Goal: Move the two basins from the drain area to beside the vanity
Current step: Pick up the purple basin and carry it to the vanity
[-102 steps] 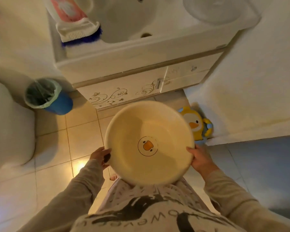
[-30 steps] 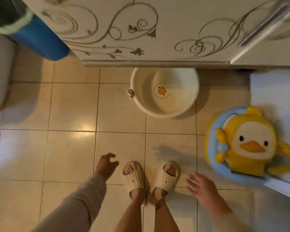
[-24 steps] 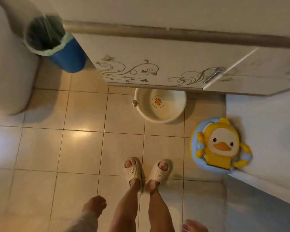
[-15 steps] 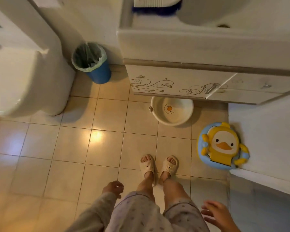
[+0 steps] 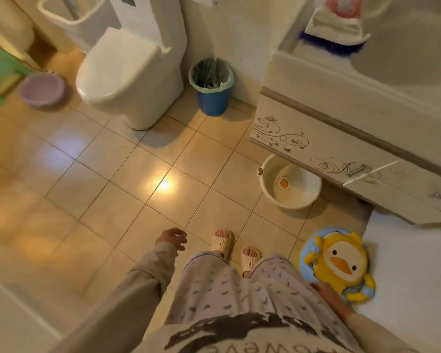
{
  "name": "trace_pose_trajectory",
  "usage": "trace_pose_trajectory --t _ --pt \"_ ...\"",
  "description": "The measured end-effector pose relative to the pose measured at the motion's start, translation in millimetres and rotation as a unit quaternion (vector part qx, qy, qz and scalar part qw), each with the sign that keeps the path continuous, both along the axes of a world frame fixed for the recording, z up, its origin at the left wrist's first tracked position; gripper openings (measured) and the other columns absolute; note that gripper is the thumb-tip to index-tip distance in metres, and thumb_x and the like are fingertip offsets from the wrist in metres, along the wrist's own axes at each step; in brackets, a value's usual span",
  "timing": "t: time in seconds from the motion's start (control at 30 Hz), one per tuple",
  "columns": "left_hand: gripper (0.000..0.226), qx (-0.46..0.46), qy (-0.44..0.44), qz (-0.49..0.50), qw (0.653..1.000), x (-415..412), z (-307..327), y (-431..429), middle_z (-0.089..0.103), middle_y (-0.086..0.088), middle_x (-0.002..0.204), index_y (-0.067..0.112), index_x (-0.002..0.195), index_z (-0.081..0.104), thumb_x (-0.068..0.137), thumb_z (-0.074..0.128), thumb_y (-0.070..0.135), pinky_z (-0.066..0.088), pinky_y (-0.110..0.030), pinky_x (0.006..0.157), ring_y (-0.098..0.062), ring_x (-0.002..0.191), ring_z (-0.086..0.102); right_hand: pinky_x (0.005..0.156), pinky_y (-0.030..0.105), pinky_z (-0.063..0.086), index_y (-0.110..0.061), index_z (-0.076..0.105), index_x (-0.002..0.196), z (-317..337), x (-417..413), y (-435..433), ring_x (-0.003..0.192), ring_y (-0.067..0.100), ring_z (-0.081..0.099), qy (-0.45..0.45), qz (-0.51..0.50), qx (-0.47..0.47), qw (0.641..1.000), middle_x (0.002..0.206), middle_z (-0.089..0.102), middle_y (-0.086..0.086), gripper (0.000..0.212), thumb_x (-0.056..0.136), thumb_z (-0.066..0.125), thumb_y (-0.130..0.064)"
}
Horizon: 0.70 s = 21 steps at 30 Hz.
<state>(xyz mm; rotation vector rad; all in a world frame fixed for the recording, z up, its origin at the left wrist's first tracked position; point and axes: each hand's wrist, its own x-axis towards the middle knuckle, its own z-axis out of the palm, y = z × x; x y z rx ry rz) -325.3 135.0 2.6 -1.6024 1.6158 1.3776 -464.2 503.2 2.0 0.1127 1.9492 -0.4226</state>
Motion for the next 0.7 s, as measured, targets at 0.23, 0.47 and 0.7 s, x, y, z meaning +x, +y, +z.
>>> trace_pose_trajectory --t 0.23,0.47,0.7 --pt "0.023 0.035 -0.028 0.235 0.971 123.6 -20.5 91.5 0.058 -0.017 0.092 -0.004 0.11 0.06 0.091 0.048 0.003 0.04 -0.027 0.057 -0.023 0.057 0.05 0.064 0.03 0.034 -0.01 0.047 0.064 2.9 -39.1 -59.3 0.063 0.024 0.047 0.006 0.087 0.015 0.996 0.07 0.052 0.013 0.027 0.091 0.049 -0.009" --pt "0.016 0.069 -0.054 0.413 0.907 182.6 -22.1 187.6 0.053 -0.008 0.067 0.004 0.076 0.057 0.09 0.049 0.002 0.035 -0.024 0.051 -0.022 0.053 0.044 0.056 0.028 0.047 -0.009 0.058 0.087 7.7 -24.6 -164.4 0.063 0.018 0.055 -0.039 0.147 -0.086 0.985 0.077 0.06 0.009 0.011 0.09 0.048 -0.005" --pt "0.012 0.099 -0.056 0.559 0.821 217.8 -31.0 197.5 0.052 -0.014 0.069 -0.001 0.083 0.053 0.091 0.044 -0.002 0.031 -0.024 0.052 -0.023 0.05 0.04 0.058 0.027 0.049 -0.009 0.06 0.095 -3.2 4.4 -234.0 0.065 0.017 0.058 -0.053 0.291 -0.079 0.952 0.079 0.063 0.007 0.013 0.089 0.049 -0.005"
